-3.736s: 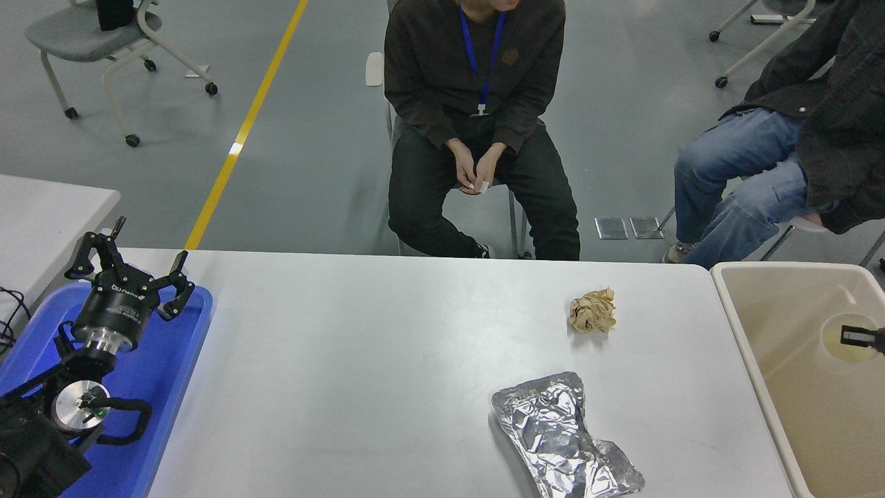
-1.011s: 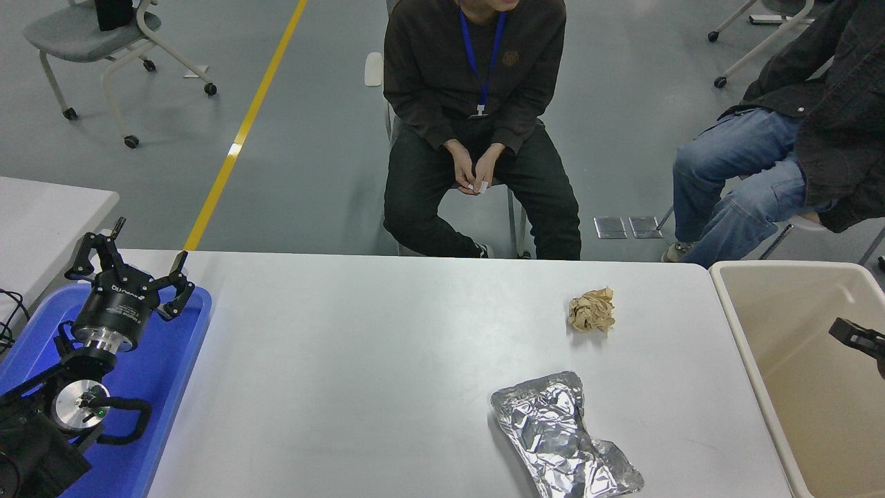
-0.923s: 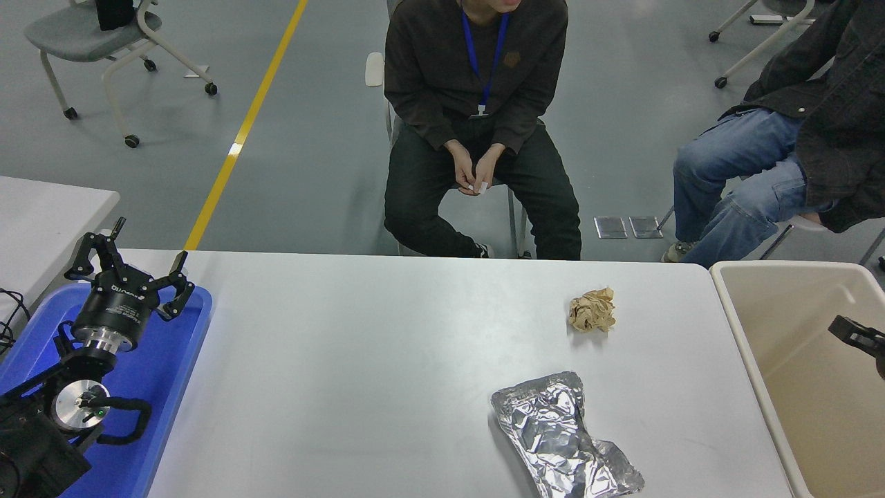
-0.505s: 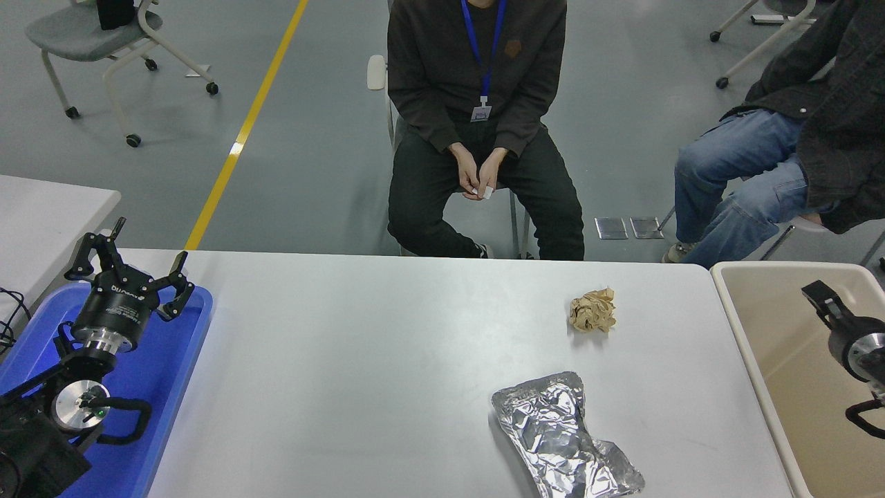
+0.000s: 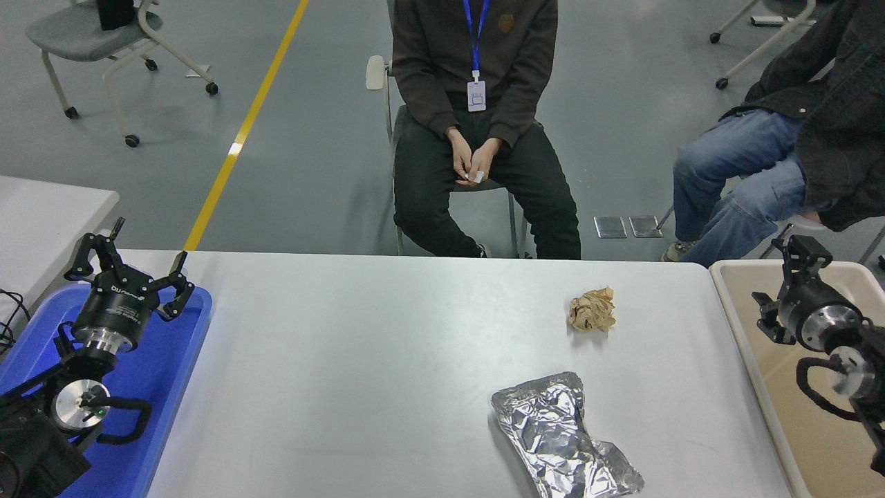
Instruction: Clean the table surface
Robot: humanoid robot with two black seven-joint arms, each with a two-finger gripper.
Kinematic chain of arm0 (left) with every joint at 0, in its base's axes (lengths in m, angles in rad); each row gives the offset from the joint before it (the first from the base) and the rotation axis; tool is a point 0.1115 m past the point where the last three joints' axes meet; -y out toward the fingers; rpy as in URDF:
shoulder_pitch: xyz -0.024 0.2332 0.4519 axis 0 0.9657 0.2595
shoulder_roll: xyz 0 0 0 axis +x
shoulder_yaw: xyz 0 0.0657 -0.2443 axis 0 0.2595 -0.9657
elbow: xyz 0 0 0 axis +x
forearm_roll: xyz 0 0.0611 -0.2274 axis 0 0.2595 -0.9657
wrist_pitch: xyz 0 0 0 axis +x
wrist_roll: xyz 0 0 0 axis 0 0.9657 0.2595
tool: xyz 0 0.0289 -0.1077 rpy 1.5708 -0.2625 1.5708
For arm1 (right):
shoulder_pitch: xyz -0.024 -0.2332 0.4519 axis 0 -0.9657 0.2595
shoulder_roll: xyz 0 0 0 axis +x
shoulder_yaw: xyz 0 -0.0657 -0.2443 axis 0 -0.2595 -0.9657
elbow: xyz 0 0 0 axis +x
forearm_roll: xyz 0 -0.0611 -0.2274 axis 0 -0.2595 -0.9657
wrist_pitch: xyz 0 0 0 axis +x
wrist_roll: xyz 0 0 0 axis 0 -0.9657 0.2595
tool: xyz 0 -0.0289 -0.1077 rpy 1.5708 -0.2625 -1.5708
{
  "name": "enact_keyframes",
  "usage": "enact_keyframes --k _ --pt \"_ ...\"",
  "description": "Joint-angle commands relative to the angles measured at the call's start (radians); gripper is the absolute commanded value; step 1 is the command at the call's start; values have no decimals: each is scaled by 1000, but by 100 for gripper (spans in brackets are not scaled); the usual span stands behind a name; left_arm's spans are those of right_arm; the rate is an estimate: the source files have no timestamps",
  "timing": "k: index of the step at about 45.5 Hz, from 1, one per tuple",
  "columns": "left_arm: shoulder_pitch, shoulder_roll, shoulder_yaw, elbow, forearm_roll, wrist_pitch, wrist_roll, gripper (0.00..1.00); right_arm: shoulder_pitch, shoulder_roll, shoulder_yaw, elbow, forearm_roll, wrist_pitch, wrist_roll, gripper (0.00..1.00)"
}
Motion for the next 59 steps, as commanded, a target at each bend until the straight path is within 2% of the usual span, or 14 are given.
enact_keyframes --k 1,9,19,25,30,37,59 --pt "0 0 0 0 0 0 -1 100 -63 141 183 118 38 33 1 98" --pt "0 0 0 0 0 0 1 100 -68 225 202 121 37 41 9 98" --pt "0 0 0 0 0 0 1 100 -63 255 185 119 44 43 109 98" --pt "0 0 0 0 0 0 -1 100 -65 261 177 118 56 53 133 98" --pt "0 0 0 -1 0 0 1 100 -82 330 182 113 70 107 138 98" --pt "0 0 0 0 0 0 -1 100 -80 350 171 104 87 148 204 98" --pt "0 0 0 0 0 0 1 100 -42 347 160 13 89 153 207 98"
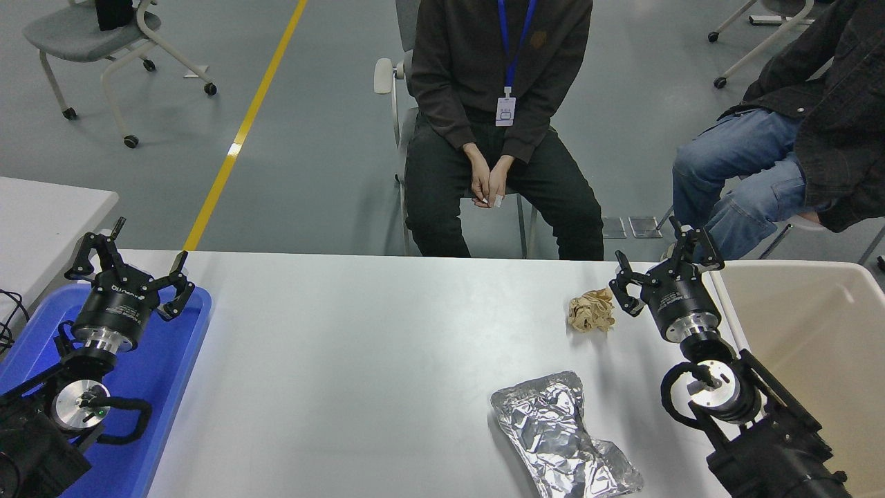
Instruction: Clean the table surface
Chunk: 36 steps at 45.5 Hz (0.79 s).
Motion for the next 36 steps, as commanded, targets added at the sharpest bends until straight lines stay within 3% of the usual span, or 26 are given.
enact_keyframes --k 1,36 --pt "0 0 0 0 0 0 1 100 13 5 -4 -24 4 6 8 98" --pt "0 0 0 0 0 0 1 100 5 -11 -35 -27 9 -7 3 98"
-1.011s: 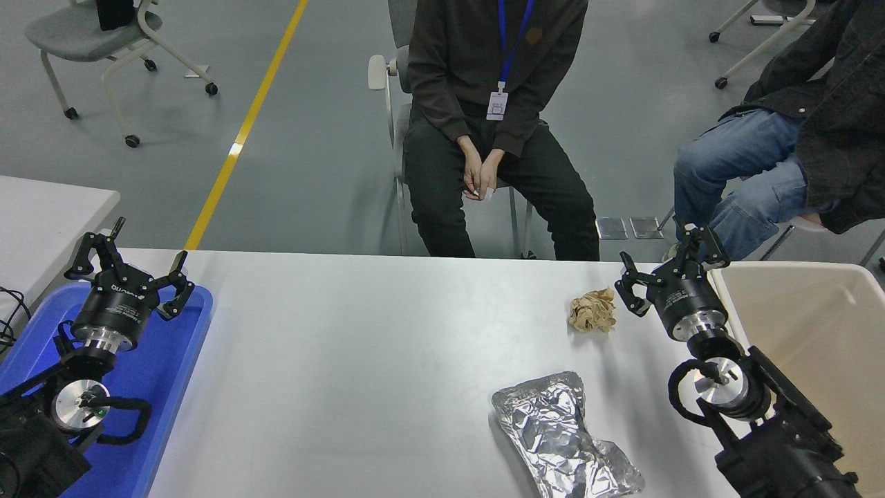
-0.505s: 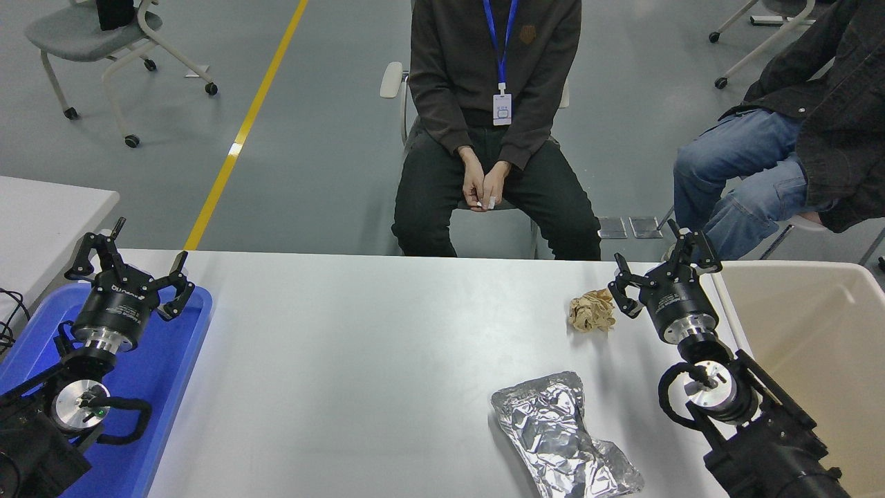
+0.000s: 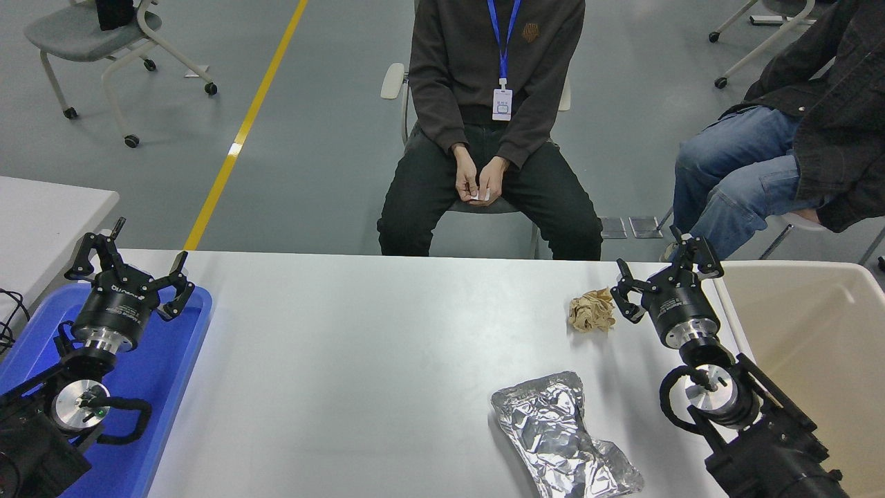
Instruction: Clean the table surface
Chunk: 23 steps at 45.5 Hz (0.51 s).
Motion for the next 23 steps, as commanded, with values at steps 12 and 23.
enact_keyframes --k 12,23 --pt "0 0 0 0 0 0 1 100 36 -107 -272 84 -7 -11 -7 98" --pt "0 0 0 0 0 0 1 100 119 -284 -514 210 -63 -118 -65 98"
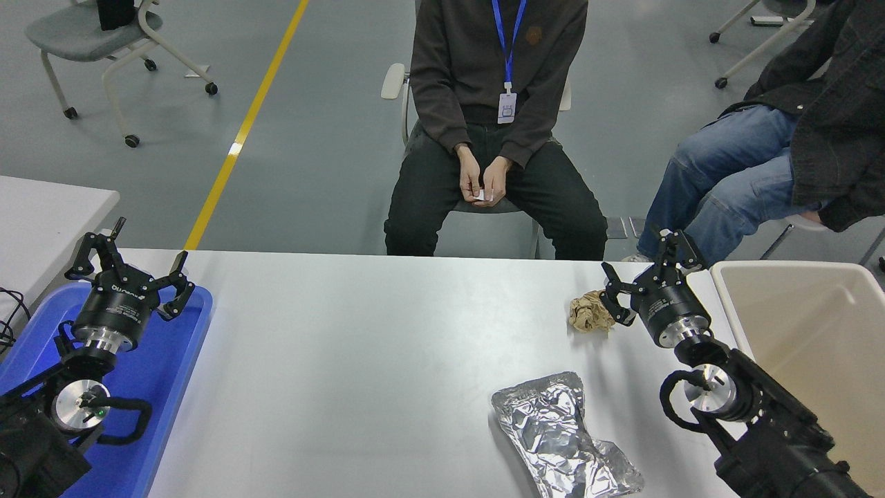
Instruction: Clean the table surface
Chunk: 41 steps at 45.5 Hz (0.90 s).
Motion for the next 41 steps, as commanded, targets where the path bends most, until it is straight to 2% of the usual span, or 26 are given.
enact_keyframes --k 1,5,11,30,41 --pt "0 0 0 0 0 0 0 100 80 -163 -250 127 -44 -98 -69 98" --pt "0 0 0 0 0 0 0 100 115 -207 -322 190 -44 -147 -127 98" --pt "0 0 0 0 0 0 0 100 146 -275 -416 261 -78 -154 -172 98" --pt "0 0 0 0 0 0 0 100 288 -448 -649 513 -369 -151 -305 98" --pt "0 0 0 0 0 0 0 100 354 -477 -787 574 -443 -151 -326 98"
